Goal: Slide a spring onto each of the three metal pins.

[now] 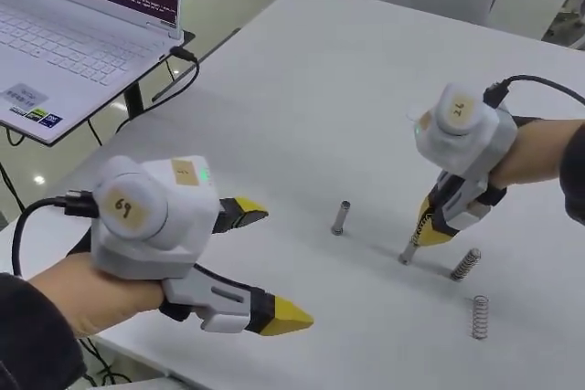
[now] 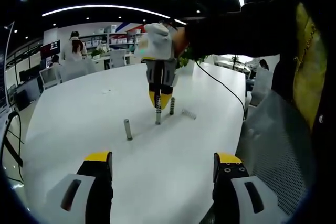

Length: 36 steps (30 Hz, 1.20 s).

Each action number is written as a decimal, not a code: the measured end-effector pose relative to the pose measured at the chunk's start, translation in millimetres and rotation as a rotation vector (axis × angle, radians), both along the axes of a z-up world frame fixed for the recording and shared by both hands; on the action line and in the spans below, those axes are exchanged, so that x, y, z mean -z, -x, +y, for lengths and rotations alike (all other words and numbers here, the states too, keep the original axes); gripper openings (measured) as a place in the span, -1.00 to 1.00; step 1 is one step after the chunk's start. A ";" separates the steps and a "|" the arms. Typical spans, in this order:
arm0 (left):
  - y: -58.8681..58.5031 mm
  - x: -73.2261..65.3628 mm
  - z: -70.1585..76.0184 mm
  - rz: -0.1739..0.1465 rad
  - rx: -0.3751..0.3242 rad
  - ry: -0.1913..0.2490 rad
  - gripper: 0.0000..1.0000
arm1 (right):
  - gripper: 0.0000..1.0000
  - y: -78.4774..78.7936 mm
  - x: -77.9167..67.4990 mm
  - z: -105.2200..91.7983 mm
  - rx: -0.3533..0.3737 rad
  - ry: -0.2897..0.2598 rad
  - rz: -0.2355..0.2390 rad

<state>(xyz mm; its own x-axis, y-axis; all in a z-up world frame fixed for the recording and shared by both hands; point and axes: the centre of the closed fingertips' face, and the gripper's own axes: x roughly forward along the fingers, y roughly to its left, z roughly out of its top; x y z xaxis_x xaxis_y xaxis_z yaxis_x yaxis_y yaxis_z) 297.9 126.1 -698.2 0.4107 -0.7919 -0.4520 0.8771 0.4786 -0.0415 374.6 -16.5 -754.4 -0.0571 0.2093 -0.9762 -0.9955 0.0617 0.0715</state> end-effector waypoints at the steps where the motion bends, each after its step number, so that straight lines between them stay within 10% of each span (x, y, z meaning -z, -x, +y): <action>1: 0.2 0.0 0.0 0.000 0.001 0.000 0.50 | -0.83 -0.2 1.5 -0.1 0.002 0.003 -0.001; 36: 2.5 1.7 1.7 0.008 0.003 -0.003 0.47 | -0.83 -0.1 31.3 7.4 0.059 0.009 -0.017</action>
<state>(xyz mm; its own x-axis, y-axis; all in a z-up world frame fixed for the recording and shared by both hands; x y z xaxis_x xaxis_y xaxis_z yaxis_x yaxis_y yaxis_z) 295.4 127.7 -699.9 0.4047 -0.7917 -0.4576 0.8783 0.4759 -0.0467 374.7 -9.1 -785.7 -0.0285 0.2029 -0.9788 -0.9912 0.1212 0.0540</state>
